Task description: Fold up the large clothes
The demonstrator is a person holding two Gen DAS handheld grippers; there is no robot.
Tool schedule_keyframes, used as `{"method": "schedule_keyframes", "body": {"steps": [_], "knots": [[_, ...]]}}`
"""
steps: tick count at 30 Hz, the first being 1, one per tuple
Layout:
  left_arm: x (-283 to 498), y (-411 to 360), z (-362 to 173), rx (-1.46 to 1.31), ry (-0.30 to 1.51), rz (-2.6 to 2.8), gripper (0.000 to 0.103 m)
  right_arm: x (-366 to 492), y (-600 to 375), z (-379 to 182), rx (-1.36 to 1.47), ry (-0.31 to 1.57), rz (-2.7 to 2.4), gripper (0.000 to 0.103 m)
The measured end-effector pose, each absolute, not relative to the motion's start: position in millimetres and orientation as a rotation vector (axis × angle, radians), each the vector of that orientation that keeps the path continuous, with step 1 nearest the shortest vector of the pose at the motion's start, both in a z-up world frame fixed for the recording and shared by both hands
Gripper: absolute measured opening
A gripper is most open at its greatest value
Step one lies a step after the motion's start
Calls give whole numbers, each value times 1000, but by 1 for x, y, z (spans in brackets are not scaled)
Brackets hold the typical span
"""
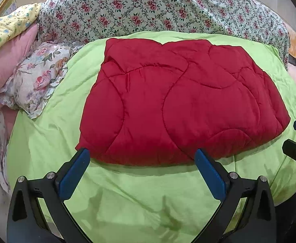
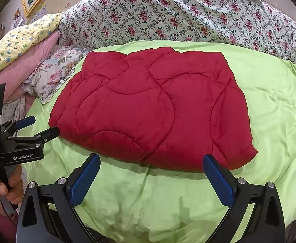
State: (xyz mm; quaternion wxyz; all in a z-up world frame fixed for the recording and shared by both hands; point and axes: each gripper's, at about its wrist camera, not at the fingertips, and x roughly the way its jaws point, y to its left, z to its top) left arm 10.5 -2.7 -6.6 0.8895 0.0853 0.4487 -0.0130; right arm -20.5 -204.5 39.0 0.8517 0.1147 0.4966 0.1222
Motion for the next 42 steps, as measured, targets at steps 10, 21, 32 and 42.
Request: {"method": "schedule_keyframes", "body": {"steps": [10,21,32,42], "knots": [[11,-3,-7,180,929,-25,103,-20,-204,38,243,1047,260,102],[14,-4,-9,177,935,-29,103,-19,-203,37,246,1049,261,102],[15,-4,-11,172,938,-29,103,-17,-201,35,249,1056,266,102],[20,-2,-12,159,940,-29,103,-13,-203,34,257,1056,262,102]]}}
